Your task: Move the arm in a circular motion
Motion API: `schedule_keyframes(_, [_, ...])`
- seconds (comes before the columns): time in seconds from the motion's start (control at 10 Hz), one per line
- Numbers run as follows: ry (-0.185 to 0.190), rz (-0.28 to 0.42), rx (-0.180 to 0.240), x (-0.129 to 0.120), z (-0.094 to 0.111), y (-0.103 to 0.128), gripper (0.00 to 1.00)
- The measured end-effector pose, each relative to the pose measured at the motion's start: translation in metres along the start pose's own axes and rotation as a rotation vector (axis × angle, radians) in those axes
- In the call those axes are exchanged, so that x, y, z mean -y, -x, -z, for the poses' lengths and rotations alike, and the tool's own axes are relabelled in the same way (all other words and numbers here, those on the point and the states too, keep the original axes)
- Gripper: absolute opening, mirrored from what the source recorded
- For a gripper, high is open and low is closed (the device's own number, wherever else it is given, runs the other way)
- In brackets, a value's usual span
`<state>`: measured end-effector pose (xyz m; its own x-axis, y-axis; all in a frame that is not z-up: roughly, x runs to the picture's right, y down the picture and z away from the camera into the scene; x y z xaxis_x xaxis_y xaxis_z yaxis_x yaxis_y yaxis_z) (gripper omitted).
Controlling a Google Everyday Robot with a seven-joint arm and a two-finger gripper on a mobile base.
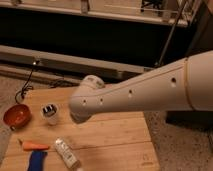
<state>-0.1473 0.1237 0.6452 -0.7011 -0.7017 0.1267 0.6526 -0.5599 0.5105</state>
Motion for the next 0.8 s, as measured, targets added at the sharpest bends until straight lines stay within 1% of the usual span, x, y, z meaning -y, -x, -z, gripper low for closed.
schedule_keyframes(0.1, [-0.021, 0.062, -0.031, 0.01, 0.003, -0.038, 0.0])
schedule_keyframes(0.2, [-0.016, 0.094, -0.059, 0.002, 0.005, -0.069, 0.0])
schedule_keyframes(0.3, [0.003, 0.107, -0.081, -0.015, 0.008, -0.092, 0.0])
schedule_keyframes(0.4, [0.061, 0.096, -0.115, -0.066, 0.015, -0.123, 0.0])
schedule_keyframes(0.5, [0.109, 0.056, -0.13, -0.111, 0.02, -0.137, 0.0])
schedule_keyframes(0.6, [0.149, 0.007, -0.134, -0.152, 0.024, -0.14, 0.0])
schedule_keyframes(0.7, [0.191, -0.067, -0.134, -0.2, 0.029, -0.134, 0.0])
schedule_keyframes(0.8, [0.22, -0.145, -0.124, -0.238, 0.03, -0.117, 0.0])
